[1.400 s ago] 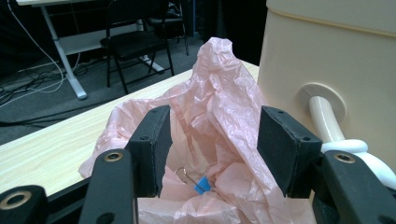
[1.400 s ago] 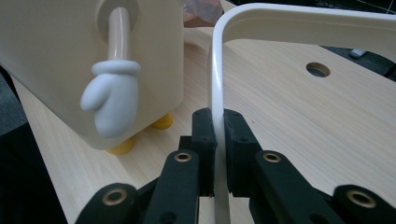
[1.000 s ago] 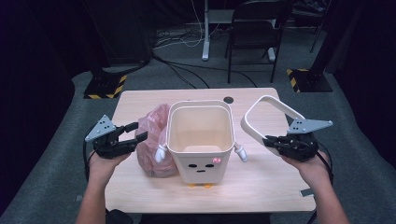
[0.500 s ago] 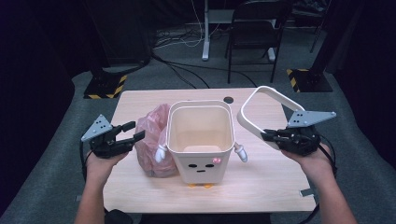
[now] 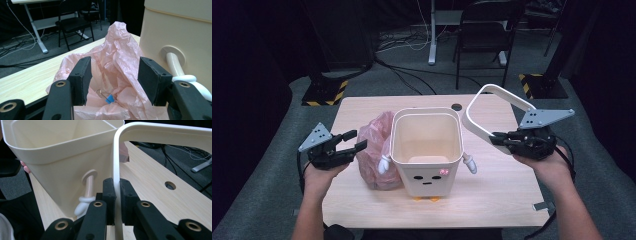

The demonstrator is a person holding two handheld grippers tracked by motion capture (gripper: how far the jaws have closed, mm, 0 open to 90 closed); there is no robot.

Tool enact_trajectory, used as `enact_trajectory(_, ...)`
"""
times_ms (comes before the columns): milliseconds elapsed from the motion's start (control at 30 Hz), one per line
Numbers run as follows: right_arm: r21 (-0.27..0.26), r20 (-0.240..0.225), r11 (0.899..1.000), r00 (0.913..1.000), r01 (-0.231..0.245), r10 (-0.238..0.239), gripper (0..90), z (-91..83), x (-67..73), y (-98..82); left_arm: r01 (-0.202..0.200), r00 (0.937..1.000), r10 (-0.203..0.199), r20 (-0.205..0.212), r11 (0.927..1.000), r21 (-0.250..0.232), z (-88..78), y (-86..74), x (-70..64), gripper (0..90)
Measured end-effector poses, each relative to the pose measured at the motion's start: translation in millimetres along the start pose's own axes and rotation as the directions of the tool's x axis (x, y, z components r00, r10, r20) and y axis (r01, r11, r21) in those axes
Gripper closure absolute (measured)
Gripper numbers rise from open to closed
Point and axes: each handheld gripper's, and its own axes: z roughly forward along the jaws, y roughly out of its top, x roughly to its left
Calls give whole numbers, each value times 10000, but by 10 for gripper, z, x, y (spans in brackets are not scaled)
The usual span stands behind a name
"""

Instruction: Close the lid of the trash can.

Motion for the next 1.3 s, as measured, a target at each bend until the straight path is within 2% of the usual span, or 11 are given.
enact_trajectory(500, -178, -268, 9987, 9984, 488, -492, 839, -87, 100, 235, -75, 9999, 75, 74, 10000, 22, -2, 14, -25, 444)
enact_trajectory(700, -248, -597, 9974, 9958, 683, -696, 839, -69, 170, 318, -90, 9999, 90, 60, 10000, -18, -12, 21, -32, 444)
enact_trajectory(967, -266, -966, 9937, 9892, 1086, -1106, 839, -8, 258, 437, -112, 9999, 112, 56, 9999, -40, -22, 30, -42, 444)
enact_trajectory(1300, -288, -1478, 9903, 9793, 1358, -1386, 839, 97, 343, 545, -149, 9999, 149, 60, 9999, -63, -30, 42, -57, 444)
